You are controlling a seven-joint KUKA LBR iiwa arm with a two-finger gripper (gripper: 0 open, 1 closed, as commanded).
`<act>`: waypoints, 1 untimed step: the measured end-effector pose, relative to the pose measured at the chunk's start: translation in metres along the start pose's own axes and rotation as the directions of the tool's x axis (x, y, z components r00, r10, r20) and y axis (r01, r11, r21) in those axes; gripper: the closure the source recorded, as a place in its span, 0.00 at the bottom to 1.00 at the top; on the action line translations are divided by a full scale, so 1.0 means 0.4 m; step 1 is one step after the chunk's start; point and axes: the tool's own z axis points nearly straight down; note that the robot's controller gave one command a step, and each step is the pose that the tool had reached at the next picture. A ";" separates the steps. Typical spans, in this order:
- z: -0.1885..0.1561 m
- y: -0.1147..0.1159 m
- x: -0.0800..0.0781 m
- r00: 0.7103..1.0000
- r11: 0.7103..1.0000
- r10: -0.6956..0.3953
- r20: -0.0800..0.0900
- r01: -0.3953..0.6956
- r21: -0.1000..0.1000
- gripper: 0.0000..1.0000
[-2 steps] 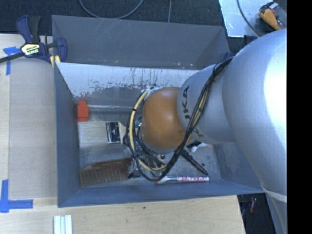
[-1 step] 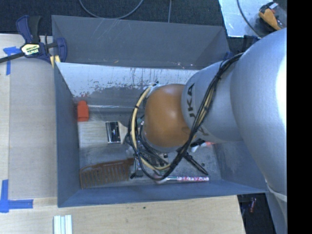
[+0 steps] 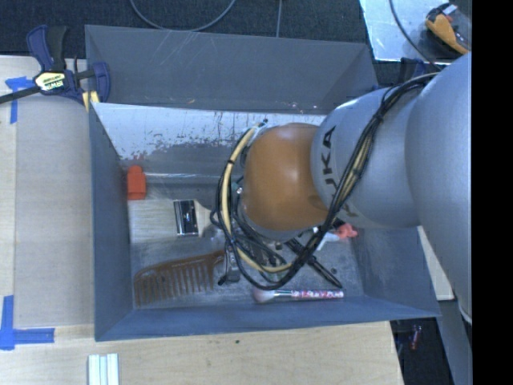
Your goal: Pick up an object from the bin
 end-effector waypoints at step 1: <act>-0.065 0.000 -0.002 1.000 1.000 -0.001 0.002 0.001 0.000 1.00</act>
Offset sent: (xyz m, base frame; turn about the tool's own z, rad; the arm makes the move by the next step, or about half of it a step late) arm 0.0006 0.0000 0.0313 -0.0005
